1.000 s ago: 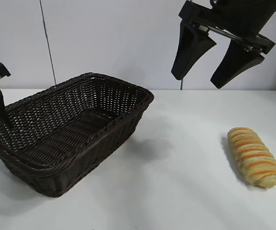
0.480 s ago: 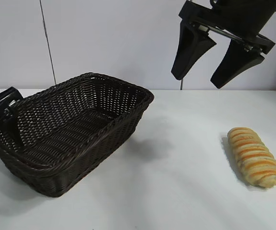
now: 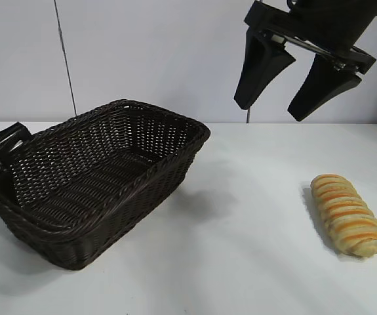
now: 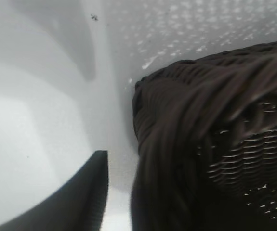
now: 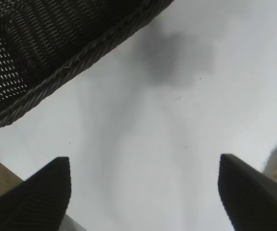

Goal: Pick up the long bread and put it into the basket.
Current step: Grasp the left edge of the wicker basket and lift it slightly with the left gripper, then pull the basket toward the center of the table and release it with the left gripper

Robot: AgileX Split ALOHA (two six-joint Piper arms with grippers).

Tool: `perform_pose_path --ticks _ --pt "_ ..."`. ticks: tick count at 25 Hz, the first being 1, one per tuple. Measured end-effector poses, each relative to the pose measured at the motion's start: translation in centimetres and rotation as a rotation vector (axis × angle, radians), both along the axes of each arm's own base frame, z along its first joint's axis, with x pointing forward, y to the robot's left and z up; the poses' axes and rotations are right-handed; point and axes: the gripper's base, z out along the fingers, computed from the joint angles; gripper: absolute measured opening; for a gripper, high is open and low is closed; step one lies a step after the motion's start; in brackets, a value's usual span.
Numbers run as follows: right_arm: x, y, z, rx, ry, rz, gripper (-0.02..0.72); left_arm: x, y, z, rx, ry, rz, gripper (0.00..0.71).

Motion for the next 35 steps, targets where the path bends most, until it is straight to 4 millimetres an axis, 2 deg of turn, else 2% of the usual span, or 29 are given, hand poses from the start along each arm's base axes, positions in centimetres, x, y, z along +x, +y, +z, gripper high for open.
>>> perform_pose_path --ticks 6,12,22,28,35 --pt "0.0 0.0 0.0 0.0 0.0 0.0 0.601 0.1 -0.1 0.3 -0.004 0.02 -0.015 0.108" --pt "0.0 0.0 0.0 0.0 0.0 0.0 0.601 1.1 -0.6 1.8 -0.014 0.044 -0.062 0.107" --pt "0.0 0.0 0.0 0.0 0.0 0.0 0.601 3.3 -1.3 5.1 -0.002 -0.019 -0.229 0.106" --pt "0.0 0.0 0.0 0.0 0.001 0.0 0.601 3.6 -1.4 5.3 0.023 -0.019 -0.345 0.106" --pt "0.0 0.0 0.0 -0.001 0.003 0.001 0.601 6.6 -2.3 6.1 0.044 -0.005 -0.584 0.106"
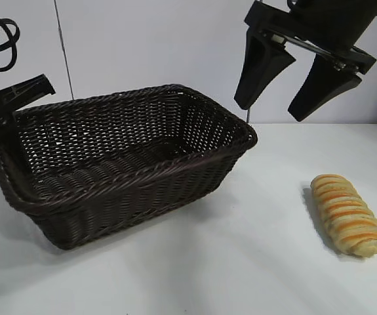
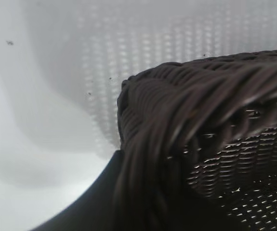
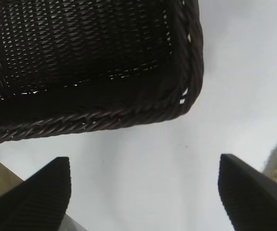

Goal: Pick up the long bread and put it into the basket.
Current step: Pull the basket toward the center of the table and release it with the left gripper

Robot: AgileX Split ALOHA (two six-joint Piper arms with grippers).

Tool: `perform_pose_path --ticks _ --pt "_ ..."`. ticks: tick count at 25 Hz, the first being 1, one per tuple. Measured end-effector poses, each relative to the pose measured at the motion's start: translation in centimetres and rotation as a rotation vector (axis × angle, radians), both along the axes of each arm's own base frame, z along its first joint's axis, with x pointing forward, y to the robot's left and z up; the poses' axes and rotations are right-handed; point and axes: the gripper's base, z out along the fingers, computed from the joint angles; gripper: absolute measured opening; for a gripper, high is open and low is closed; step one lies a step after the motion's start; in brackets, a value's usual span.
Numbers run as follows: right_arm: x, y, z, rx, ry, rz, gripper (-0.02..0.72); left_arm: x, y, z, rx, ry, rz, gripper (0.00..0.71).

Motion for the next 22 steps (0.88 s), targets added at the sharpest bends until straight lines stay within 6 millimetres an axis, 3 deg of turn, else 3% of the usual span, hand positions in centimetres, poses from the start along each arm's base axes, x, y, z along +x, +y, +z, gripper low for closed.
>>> perform_pose_path --ticks 9,22 --pt "0.0 0.0 0.0 0.0 0.001 0.0 0.601 2.3 -0.6 1.3 0.028 -0.05 -0.31 0.106" --pt "0.0 0.0 0.0 0.0 0.002 -0.001 0.601 3.7 -0.9 -2.1 0.031 0.015 -0.351 0.106"
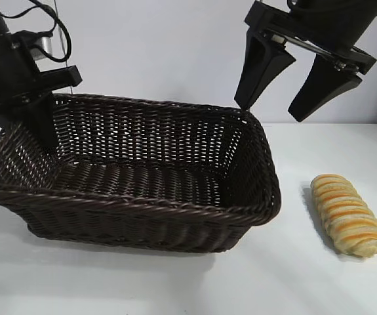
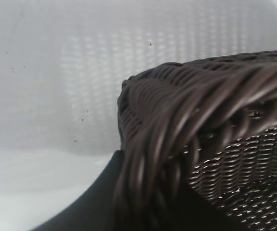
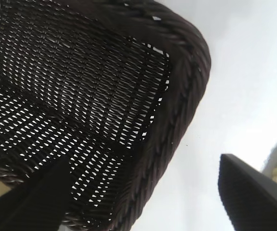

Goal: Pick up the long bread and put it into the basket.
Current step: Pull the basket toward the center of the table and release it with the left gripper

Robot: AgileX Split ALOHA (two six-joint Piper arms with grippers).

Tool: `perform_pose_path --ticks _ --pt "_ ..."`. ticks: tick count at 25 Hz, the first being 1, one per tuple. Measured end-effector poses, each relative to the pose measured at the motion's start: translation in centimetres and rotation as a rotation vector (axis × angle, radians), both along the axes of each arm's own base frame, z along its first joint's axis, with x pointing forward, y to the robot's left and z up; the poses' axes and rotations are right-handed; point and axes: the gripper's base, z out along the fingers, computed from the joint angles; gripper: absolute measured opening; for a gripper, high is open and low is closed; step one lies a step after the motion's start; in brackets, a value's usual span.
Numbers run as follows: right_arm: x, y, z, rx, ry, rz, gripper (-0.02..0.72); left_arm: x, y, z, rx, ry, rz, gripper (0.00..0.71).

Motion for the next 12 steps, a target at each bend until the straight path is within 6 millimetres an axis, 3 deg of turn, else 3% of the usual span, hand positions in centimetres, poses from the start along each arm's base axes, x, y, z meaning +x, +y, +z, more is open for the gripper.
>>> perform_pose_path --ticks 12 --pt "0.0 0.0 0.0 0.0 0.001 -0.001 0.601 0.7 -0.3 -2.5 -0.015 0.032 0.026 0.106"
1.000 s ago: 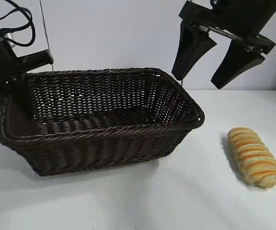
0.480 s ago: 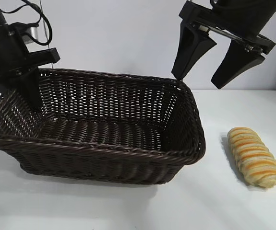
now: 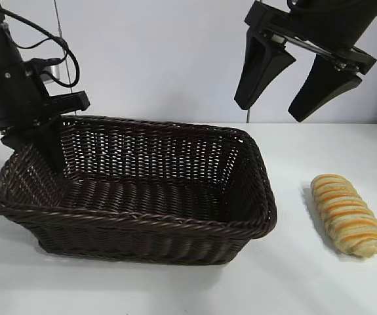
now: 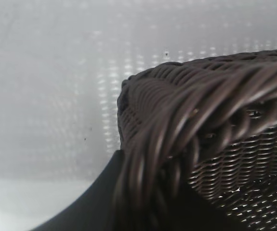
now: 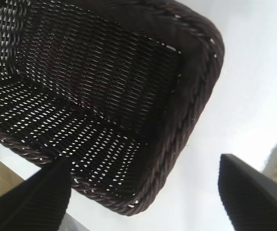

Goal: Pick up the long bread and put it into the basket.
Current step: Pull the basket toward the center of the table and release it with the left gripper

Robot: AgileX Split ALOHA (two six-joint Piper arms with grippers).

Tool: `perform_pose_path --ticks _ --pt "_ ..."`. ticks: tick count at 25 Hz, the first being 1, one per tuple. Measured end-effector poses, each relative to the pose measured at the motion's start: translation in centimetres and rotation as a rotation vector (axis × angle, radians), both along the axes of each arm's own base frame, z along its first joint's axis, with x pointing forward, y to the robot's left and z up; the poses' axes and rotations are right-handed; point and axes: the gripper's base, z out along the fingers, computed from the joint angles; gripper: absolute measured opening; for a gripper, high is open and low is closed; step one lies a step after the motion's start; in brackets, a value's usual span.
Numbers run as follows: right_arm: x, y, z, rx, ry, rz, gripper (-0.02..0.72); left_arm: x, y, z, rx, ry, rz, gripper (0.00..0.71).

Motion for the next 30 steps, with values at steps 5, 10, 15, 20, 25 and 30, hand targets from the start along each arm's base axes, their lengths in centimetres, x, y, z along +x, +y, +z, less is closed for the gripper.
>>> perform_pose_path --ticks 5,10,15,20,25,30 --pt "0.0 0.0 0.0 0.0 0.0 -0.001 0.601 0.0 0.0 0.0 0.0 -0.002 0.0 0.106" --pt "0.0 0.0 0.0 0.0 0.0 -0.001 0.601 0.0 0.0 0.0 -0.004 0.0 0.007 0.151" --pt "0.0 0.0 0.0 0.0 0.0 -0.001 0.601 0.0 -0.1 0.1 -0.012 0.001 0.015 0.421" --pt "0.0 0.0 0.0 0.0 0.0 -0.001 0.601 0.0 -0.1 0.1 -0.013 0.009 0.014 0.552" --pt "0.0 0.0 0.0 0.0 0.003 0.0 0.601 -0.2 0.1 1.0 0.008 -0.012 -0.004 0.563" --pt "0.0 0.0 0.0 0.0 0.003 0.0 0.601 -1.0 0.6 4.3 0.009 -0.067 -0.015 0.565"
